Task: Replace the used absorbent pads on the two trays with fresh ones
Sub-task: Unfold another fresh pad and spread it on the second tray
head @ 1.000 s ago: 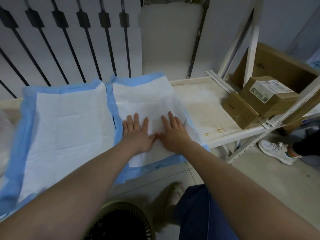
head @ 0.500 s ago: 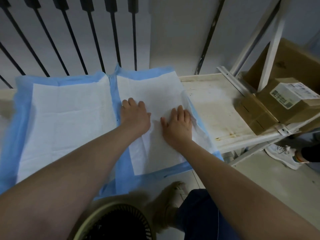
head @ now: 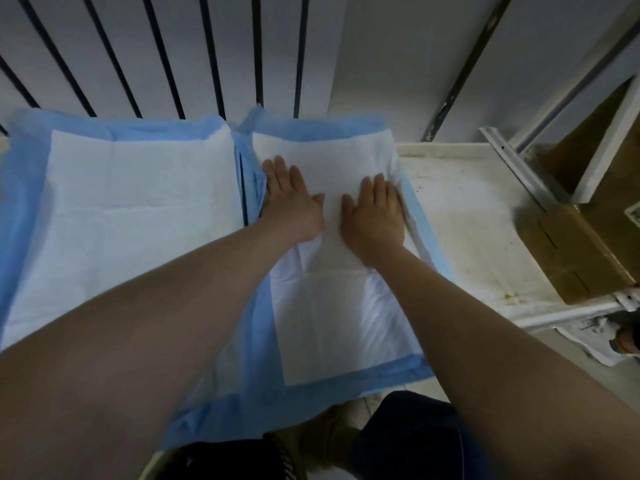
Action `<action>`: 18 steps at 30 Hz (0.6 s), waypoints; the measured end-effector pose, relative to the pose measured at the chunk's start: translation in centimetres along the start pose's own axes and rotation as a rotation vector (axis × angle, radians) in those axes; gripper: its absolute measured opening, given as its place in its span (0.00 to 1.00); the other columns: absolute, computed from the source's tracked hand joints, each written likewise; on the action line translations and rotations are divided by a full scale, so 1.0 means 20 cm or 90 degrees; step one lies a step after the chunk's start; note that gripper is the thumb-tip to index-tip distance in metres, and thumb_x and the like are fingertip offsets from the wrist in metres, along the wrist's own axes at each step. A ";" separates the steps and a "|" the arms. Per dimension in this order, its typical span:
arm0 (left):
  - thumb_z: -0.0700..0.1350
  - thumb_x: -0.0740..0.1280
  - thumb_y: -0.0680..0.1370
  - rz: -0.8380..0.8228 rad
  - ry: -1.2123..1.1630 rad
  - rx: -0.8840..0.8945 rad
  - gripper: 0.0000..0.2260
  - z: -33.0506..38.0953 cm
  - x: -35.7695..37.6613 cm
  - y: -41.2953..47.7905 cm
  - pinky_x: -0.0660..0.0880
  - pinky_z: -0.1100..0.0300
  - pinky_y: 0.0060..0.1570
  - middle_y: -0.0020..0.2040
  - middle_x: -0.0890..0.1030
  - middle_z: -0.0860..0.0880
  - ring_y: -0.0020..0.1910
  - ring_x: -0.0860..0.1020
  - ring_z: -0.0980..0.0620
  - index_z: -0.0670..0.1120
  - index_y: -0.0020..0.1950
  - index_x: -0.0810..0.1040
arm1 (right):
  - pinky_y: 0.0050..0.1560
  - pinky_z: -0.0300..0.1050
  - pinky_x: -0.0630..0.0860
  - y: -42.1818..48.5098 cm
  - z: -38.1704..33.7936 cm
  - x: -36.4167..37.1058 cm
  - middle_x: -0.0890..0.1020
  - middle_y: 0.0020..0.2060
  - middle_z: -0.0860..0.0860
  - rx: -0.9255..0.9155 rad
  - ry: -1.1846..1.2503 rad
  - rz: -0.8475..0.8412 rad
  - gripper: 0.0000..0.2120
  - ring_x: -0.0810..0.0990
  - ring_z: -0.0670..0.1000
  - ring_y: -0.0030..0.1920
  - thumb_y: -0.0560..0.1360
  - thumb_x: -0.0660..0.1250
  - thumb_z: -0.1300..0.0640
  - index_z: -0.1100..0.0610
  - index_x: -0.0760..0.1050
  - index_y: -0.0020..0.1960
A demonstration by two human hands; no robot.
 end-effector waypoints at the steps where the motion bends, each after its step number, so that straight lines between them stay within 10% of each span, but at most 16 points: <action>1: 0.55 0.45 0.83 0.001 -0.001 -0.005 0.30 0.00 0.01 -0.01 0.36 0.46 0.73 0.77 0.36 0.38 0.75 0.36 0.38 0.38 0.77 0.40 | 0.76 0.51 0.44 0.00 0.01 0.00 0.52 0.77 0.58 0.033 0.000 0.014 0.30 0.49 0.57 0.77 0.81 0.46 0.44 0.60 0.50 0.77; 5: 0.52 0.48 0.82 0.086 0.006 0.010 0.27 0.04 -0.04 0.02 0.44 0.43 0.74 0.76 0.49 0.35 0.75 0.47 0.36 0.37 0.75 0.52 | 0.75 0.55 0.54 0.08 -0.09 -0.01 0.61 0.74 0.59 -0.046 -0.058 0.048 0.29 0.58 0.61 0.74 0.80 0.46 0.44 0.60 0.61 0.74; 9: 0.55 0.47 0.83 0.042 -0.021 0.036 0.30 0.01 -0.08 0.22 0.39 0.46 0.75 0.78 0.39 0.41 0.77 0.38 0.42 0.40 0.78 0.43 | 0.76 0.55 0.52 0.26 -0.14 0.03 0.62 0.75 0.57 -0.227 -0.113 -0.022 0.32 0.56 0.58 0.76 0.78 0.38 0.40 0.53 0.59 0.75; 18: 0.62 0.44 0.80 0.080 0.072 0.038 0.33 -0.01 -0.02 0.24 0.39 0.45 0.73 0.78 0.39 0.41 0.76 0.39 0.40 0.44 0.79 0.43 | 0.77 0.51 0.41 0.40 -0.05 0.04 0.47 0.78 0.57 -0.052 -0.091 -0.022 0.31 0.44 0.57 0.77 0.81 0.42 0.42 0.59 0.45 0.78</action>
Point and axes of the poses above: each hand's wrist, its own y-axis towards the middle knuckle, its own x-axis out of the palm, z = x × y, the point moved 6 cm from there along y, towards the middle knuckle
